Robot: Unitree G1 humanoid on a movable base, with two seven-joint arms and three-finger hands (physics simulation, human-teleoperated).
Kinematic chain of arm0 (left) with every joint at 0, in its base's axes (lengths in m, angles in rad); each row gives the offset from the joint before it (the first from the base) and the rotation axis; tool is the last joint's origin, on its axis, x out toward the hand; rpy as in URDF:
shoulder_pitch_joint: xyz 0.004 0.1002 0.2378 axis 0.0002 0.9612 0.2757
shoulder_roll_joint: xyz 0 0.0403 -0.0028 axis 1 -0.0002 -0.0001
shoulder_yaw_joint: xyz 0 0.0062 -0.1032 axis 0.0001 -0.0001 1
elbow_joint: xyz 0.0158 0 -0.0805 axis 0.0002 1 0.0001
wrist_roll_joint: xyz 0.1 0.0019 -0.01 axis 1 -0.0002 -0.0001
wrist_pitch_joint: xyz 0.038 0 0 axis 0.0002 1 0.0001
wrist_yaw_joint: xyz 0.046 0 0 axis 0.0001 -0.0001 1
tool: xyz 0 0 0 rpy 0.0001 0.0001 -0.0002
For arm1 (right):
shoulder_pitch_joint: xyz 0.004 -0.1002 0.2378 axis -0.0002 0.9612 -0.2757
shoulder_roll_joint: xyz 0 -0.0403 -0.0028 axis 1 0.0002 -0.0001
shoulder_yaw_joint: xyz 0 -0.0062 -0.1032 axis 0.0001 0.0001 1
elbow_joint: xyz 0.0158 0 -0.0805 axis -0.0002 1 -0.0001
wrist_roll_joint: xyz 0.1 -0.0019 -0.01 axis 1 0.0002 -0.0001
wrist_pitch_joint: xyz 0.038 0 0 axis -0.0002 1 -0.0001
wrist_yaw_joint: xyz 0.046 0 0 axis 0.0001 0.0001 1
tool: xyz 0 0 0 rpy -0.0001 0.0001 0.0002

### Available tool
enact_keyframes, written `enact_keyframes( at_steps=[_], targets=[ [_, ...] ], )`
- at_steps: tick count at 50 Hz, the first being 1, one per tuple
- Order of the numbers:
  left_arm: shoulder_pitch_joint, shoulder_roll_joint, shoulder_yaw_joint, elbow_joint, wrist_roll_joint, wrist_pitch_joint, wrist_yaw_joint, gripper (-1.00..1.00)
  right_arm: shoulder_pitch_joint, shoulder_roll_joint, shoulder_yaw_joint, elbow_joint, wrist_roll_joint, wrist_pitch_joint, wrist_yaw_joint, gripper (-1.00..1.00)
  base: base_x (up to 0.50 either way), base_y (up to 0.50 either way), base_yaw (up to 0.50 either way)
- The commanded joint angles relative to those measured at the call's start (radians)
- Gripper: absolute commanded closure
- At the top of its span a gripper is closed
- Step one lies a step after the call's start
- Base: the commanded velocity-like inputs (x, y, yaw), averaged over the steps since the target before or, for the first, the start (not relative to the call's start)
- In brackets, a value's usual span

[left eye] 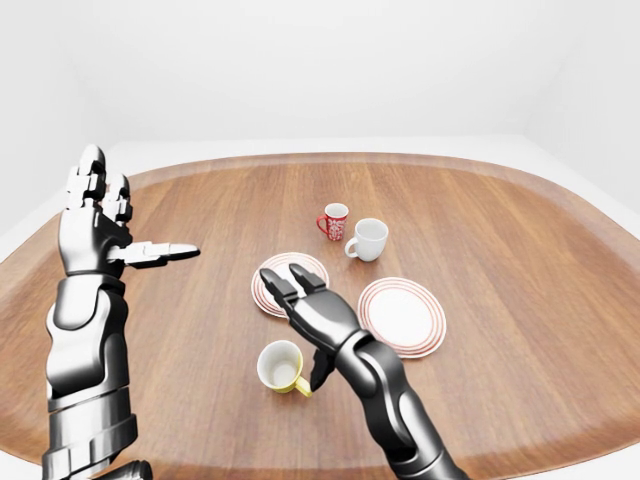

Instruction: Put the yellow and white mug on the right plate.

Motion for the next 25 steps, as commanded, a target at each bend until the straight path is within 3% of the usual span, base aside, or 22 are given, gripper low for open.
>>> enact_keyframes(
  at_steps=[1, 17, 25],
  targets=[
    [0.003, -0.004, -0.001, -0.006, 0.002, 0.0, -0.002, -1.0, 0.008, -0.001, 0.009, 0.044, -0.014, -0.015, -0.037, -1.0, 0.0, 0.0, 0.0],
    [0.009, -0.01, -0.003, -0.019, 0.004, 0.0, -0.002, -1.0, -0.006, 0.019, 0.02, 0.138, -0.051, -0.03, -0.103, -1.0, 0.0, 0.0, 0.0],
    [0.013, -0.019, -0.008, -0.026, 0.01, 0.0, -0.006, -1.0, -0.056, 0.036, -0.019, 0.218, -0.035, -0.031, -0.123, -1.0, 0.0, 0.0, 0.0]
  ],
)
